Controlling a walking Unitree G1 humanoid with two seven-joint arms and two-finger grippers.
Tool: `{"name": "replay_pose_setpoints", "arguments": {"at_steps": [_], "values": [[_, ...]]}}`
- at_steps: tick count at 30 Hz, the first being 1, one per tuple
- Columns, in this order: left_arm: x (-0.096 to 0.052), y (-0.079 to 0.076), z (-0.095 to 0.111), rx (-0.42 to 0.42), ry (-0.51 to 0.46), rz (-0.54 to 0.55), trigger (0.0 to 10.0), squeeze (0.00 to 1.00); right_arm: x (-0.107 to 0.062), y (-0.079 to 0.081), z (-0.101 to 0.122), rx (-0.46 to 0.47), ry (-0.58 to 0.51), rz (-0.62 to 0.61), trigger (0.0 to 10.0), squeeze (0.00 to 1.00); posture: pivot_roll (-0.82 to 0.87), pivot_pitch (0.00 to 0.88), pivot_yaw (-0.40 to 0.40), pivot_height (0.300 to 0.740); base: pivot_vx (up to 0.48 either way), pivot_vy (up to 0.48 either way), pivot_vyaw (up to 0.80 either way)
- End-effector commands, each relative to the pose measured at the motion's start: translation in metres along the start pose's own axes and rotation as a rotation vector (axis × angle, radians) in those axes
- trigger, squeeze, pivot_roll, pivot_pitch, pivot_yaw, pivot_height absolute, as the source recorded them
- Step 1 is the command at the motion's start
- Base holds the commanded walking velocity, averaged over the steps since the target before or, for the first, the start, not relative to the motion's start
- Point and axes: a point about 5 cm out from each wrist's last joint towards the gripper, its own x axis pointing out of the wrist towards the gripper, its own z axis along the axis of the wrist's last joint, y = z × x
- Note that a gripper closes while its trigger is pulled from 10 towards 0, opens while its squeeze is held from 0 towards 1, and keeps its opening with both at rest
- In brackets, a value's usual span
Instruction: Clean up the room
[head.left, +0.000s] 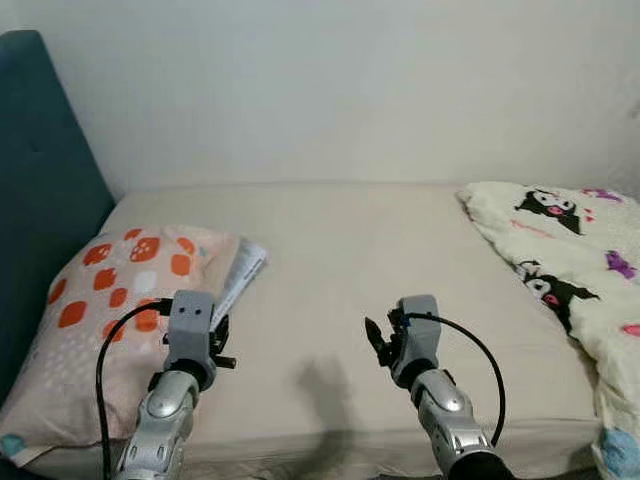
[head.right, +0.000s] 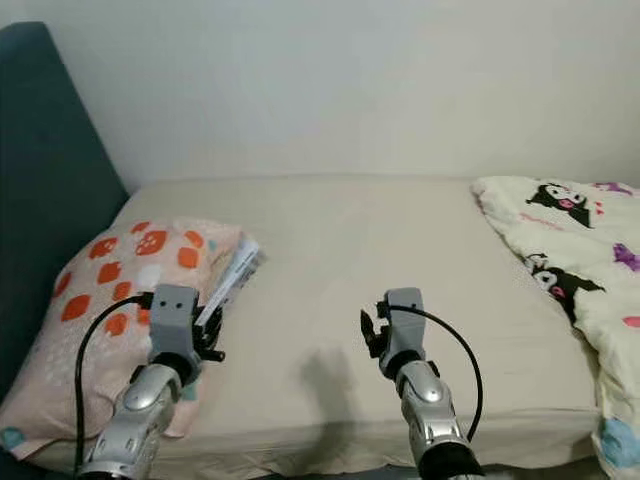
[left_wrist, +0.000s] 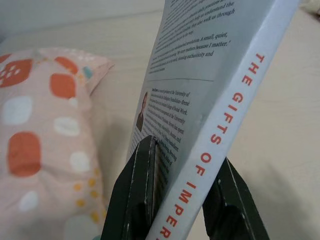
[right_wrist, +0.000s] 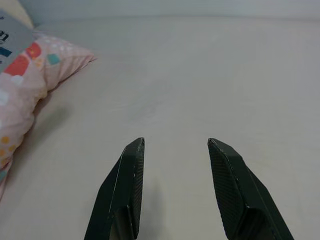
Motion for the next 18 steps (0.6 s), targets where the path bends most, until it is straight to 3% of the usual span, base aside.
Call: {"name": "replay_pose_setpoints", "arguments": {"at_steps": [1, 7, 18], "values": [[-0.0002, 0.0042, 0.0007, -0.009, 0.000, 0.021, 10.0, 0.00, -0.0009, -0.0022, -0.0033, 0.013, 0.022, -0.013, 10.0, 0.00, 0.03, 0.121, -0.057, 0.740, 0.000, 0.000, 0.00], [-0.0007, 0.0070, -0.0005, 0.007, 0.006, 0.033, 10.0, 0.00, -0.0018, -0.0011, -0.0055, 0.018, 0.032, -0.007, 10.0, 0.00, 0.03, 0.118, -0.061, 0.740, 0.000, 0.000, 0.00], [-0.0034, 0.0007, -0.0032, -0.017, 0.018, 0.003, 10.0, 0.00, -0.0035, -0.0002, -0.0081, 0.027, 0.040, -0.002, 10.0, 0.00, 0.02, 0.110, -0.060, 0.700, 0.000, 0.000, 0.00]]}}
